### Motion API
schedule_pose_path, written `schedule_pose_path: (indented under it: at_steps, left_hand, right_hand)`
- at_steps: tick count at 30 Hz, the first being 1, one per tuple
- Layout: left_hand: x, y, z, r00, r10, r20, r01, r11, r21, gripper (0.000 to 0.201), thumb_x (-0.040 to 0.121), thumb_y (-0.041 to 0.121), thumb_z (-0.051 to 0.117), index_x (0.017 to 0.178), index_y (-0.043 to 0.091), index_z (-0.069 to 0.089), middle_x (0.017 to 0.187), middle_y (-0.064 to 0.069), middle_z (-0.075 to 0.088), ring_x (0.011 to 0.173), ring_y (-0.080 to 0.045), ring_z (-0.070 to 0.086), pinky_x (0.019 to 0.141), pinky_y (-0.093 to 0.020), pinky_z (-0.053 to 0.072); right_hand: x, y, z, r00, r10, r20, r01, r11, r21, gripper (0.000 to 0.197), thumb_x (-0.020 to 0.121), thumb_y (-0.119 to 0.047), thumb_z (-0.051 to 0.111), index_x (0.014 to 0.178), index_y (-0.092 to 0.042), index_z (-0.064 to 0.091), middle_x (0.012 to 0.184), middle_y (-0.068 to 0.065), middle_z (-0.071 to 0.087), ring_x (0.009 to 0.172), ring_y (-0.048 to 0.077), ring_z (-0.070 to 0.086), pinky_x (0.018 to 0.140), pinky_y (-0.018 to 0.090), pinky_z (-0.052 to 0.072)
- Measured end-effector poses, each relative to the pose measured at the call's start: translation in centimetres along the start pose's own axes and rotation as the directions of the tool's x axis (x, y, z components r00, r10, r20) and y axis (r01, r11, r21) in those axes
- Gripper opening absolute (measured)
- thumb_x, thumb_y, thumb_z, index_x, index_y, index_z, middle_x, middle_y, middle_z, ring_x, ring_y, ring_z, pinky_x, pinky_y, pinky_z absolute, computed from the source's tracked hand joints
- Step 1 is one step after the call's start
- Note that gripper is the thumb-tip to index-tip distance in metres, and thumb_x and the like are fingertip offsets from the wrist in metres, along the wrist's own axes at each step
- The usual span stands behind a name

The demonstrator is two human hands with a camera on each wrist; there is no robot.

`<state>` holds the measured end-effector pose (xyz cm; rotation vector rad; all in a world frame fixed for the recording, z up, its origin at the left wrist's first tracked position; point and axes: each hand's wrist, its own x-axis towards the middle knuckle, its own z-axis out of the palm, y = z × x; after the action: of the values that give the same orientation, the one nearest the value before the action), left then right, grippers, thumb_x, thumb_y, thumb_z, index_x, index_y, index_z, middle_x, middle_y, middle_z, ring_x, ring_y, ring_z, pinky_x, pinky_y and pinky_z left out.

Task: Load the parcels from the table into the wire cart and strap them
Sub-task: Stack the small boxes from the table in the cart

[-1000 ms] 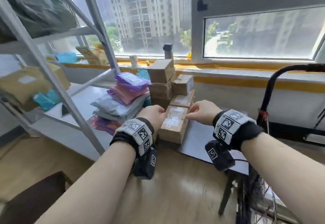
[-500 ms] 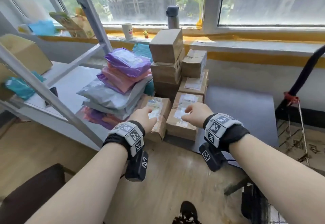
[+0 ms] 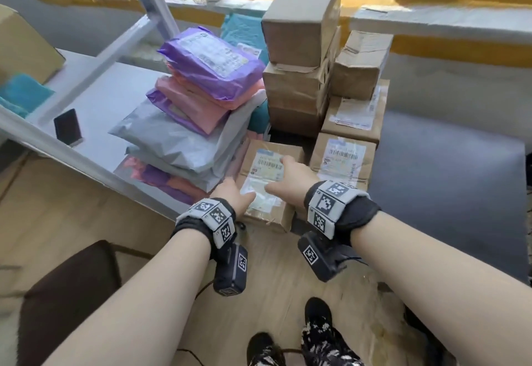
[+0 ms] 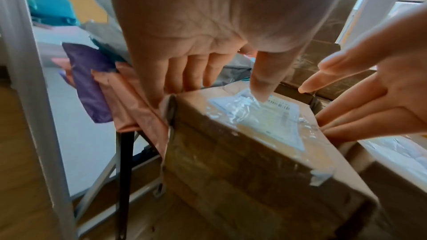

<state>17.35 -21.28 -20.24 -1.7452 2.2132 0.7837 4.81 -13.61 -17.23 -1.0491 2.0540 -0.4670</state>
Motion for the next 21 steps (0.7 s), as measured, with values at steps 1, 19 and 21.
schedule_pose_path:
  at_steps: [1, 19, 21]
  left_hand:
    - [0.5, -0.2, 0.2, 1.000, 0.008, 0.015, -0.007, 0.999, -0.033, 0.062, 0.084, 0.043, 0.058, 0.132, 0.007, 0.045, 0.129, -0.014, 0.056, 0.115, -0.031, 0.055, 0.095, -0.035, 0.046]
    - [-1.1, -0.7, -6.3, 0.927, 0.372, -0.033, -0.372, 0.910, -0.182, 0.058, 0.088, 0.040, 0.056, 0.134, 0.006, 0.045, 0.132, -0.015, 0.051, 0.119, -0.030, 0.051, 0.098, -0.035, 0.042]
    - [-1.8, 0.0, -7.1, 0.905, 0.420, -0.062, -0.425, 0.895, -0.133, 0.057, 0.088, 0.045, 0.052, 0.129, 0.005, 0.051, 0.128, -0.018, 0.052, 0.115, -0.032, 0.052, 0.095, -0.035, 0.042]
  right_hand:
    - [0.3, -0.2, 0.2, 1.000, 0.012, 0.007, -0.012, 1.000, -0.020, 0.074, 0.085, -0.031, 0.060, 0.144, -0.006, 0.024, 0.129, 0.015, 0.052, 0.112, 0.028, 0.056, 0.084, 0.032, 0.049]
    - [-5.8, -3.7, 0.1, 0.934, 0.093, -0.345, 0.084, 0.881, 0.466, 0.093, 0.081, -0.005, 0.065, 0.152, -0.019, 0.006, 0.143, 0.000, 0.039, 0.127, 0.018, 0.045, 0.107, 0.036, 0.041]
    - [-7.8, -4.1, -0.1, 0.895, 0.097, -0.435, 0.149, 0.855, 0.497, 0.092, 0.082, -0.003, 0.064, 0.152, -0.020, 0.006, 0.146, 0.000, 0.034, 0.131, 0.017, 0.040, 0.109, 0.036, 0.039]
